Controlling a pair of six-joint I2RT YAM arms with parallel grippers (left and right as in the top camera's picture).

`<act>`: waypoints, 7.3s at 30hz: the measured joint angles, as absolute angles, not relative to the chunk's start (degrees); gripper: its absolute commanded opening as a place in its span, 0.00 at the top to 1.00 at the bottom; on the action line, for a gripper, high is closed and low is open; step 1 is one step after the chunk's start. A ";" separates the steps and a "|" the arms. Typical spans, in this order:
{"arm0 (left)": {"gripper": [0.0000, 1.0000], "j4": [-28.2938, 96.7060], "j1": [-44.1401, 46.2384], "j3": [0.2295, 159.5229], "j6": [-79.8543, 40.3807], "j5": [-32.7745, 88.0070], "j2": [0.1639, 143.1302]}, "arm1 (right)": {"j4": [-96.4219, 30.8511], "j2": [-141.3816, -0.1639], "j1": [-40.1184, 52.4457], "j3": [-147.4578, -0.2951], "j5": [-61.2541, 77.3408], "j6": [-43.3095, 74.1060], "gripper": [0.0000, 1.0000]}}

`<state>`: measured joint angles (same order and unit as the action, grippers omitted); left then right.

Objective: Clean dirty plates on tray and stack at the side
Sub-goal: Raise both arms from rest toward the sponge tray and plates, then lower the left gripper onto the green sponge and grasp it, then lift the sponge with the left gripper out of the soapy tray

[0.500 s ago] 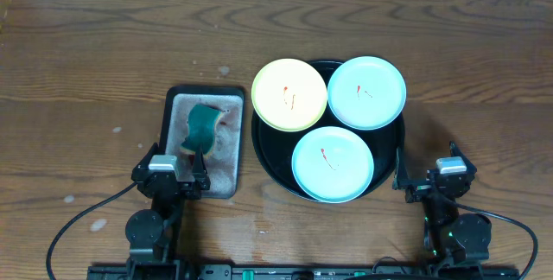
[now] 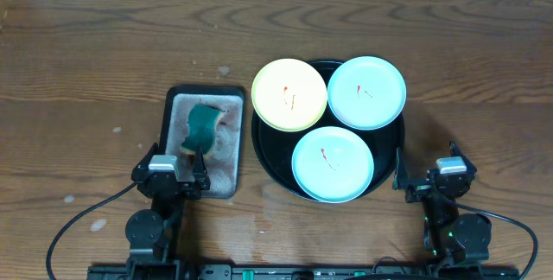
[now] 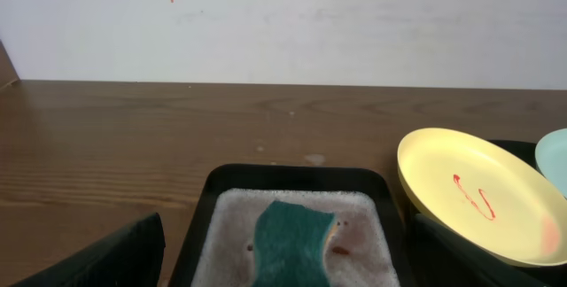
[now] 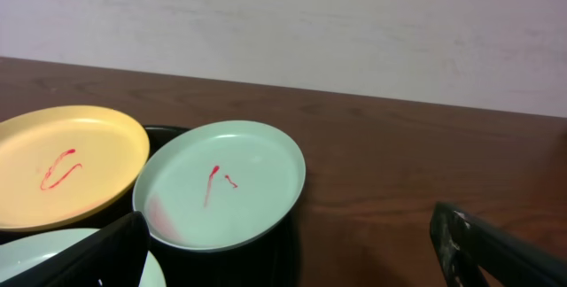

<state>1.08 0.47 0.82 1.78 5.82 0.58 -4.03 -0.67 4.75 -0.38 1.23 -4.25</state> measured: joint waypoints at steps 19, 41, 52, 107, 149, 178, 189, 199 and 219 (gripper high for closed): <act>0.13 1.08 0.47 0.82 1.80 5.82 0.58 | -4.03 -0.67 4.75 -0.38 1.23 -4.25 0.01; 0.13 1.08 0.47 0.82 1.80 5.82 0.58 | -4.03 -0.67 4.75 -0.38 1.21 -4.25 0.01; 0.13 1.08 0.47 0.82 1.80 5.82 0.58 | -4.03 -0.67 4.75 -0.38 1.23 -4.25 0.01; 0.12 53.87 0.47 52.12 -4.71 8.58 53.28 | -40.64 -51.77 4.75 -46.65 17.58 3.97 0.01; 0.14 41.28 0.47 60.51 7.62 10.44 92.16 | -42.83 -74.52 11.40 -47.09 18.41 0.99 0.14; 0.39 33.63 0.47 59.40 9.06 9.89 99.77 | -42.63 -74.52 11.40 -47.09 18.39 0.99 0.17; 0.77 30.52 0.47 56.49 9.04 9.52 99.77 | -42.63 -74.52 11.40 -47.09 18.39 0.97 0.19; 0.92 31.48 0.47 56.27 8.60 9.72 99.70 | -42.63 -74.52 11.40 -47.09 18.39 0.99 0.19; 0.93 33.71 0.47 56.27 1.28 10.63 88.07 | -42.63 -74.52 11.40 -47.09 18.39 0.99 0.20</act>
<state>33.71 0.47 56.27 1.28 10.63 88.07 -42.63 -74.52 11.40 -47.09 18.39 0.99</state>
